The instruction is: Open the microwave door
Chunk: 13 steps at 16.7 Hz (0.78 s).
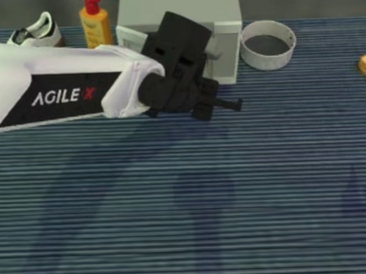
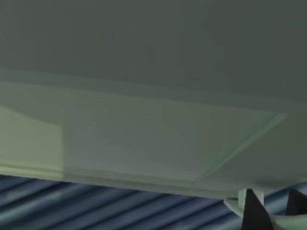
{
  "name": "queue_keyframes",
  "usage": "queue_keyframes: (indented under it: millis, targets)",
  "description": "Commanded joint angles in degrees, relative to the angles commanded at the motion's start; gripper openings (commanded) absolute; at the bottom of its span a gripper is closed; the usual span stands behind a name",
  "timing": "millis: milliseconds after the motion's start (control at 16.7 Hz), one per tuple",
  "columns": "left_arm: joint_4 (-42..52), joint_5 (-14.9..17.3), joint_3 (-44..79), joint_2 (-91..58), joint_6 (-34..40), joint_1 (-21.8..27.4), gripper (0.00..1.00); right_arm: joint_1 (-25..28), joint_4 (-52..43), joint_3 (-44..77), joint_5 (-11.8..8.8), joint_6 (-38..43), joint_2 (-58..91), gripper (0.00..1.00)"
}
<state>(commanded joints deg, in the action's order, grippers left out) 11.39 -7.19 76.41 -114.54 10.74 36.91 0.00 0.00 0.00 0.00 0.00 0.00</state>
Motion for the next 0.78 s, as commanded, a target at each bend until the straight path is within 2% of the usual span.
queue_keyframes:
  millis: [180, 780]
  targets:
    - [-0.7, 1.3, -1.6, 1.0, -1.6, -0.6, 0.00, 0.0, 0.0, 0.0, 0.0, 0.0, 0.0, 1.00]
    - [-0.7, 1.3, -1.6, 1.0, -1.6, -0.6, 0.00, 0.0, 0.0, 0.0, 0.0, 0.0, 0.0, 1.00]
